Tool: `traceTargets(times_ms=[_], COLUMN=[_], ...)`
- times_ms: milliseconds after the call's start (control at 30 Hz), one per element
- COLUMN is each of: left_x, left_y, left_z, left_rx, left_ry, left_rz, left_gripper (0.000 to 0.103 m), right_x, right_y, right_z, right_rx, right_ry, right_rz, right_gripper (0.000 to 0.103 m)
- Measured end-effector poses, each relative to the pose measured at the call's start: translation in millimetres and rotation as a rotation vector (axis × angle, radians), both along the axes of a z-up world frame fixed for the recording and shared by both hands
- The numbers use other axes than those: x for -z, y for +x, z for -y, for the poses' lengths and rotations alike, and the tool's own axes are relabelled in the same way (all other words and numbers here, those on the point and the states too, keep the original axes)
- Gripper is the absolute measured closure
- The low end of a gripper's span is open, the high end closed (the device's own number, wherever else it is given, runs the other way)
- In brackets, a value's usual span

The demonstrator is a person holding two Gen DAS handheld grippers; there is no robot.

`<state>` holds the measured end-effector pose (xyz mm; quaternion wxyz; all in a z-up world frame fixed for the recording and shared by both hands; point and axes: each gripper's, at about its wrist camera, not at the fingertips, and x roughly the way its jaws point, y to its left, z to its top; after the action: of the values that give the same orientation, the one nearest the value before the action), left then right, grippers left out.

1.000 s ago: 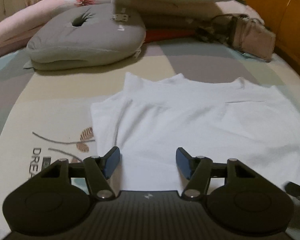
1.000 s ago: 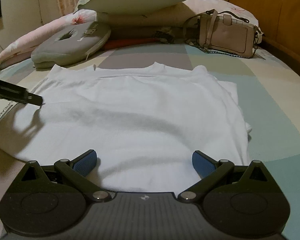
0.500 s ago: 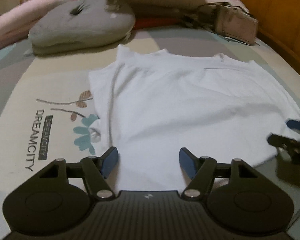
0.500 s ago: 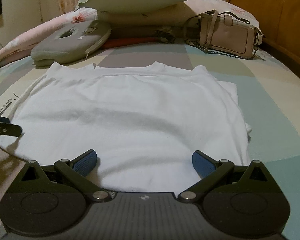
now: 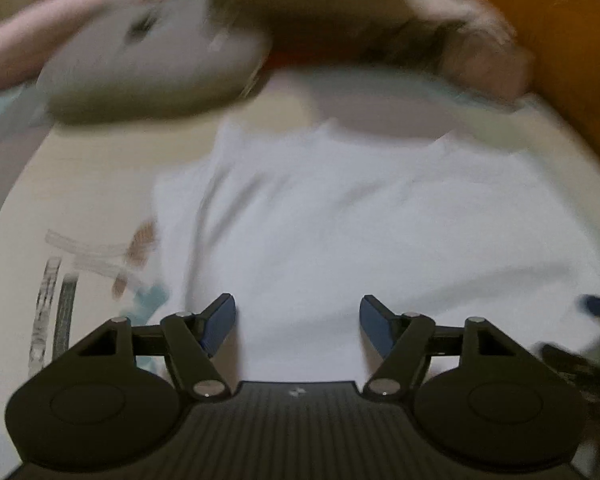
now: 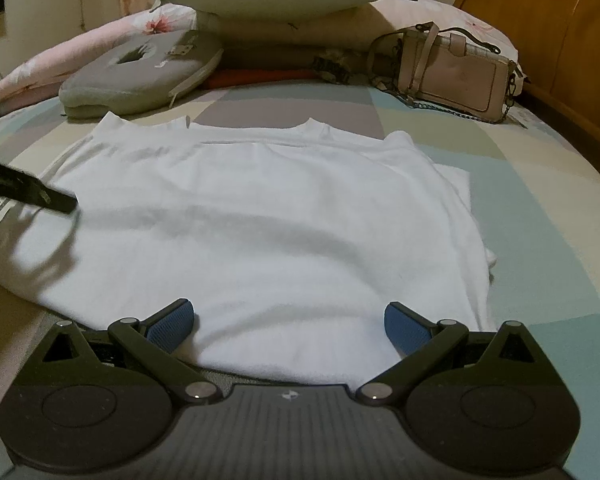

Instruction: Fold clothes

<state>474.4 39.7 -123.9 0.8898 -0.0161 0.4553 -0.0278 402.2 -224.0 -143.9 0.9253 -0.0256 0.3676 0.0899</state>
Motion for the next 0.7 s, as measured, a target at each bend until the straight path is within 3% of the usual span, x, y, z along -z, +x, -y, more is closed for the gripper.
traceTargets(times_ms=[133,367,533,700], left_x=[-22,-57,-46,-18], left_y=[4,44,88,123], left_z=[21,105,176,225], left_rx=[0.055,0.307,0.442,0.466], left_ry=[-0.044,-0.262,-0.381,-0.39], left_rz=[0.022,-0.011,-0.067,-0.112], left_gripper=[0.035,0.033,0.033,0.033], right_x=[-5,-18,-22,-23], right_y=[-7,-21,-25,-29], right_z=[3,17,30,37], right_rx=[0.005,0.0,-0.001,-0.009], right_ry=[-0.011,0.006,0.028,0.035], right_rz=[-0.008,0.033,0.033,0.035], right_gripper=[0.0,0.0,0.0,0.0])
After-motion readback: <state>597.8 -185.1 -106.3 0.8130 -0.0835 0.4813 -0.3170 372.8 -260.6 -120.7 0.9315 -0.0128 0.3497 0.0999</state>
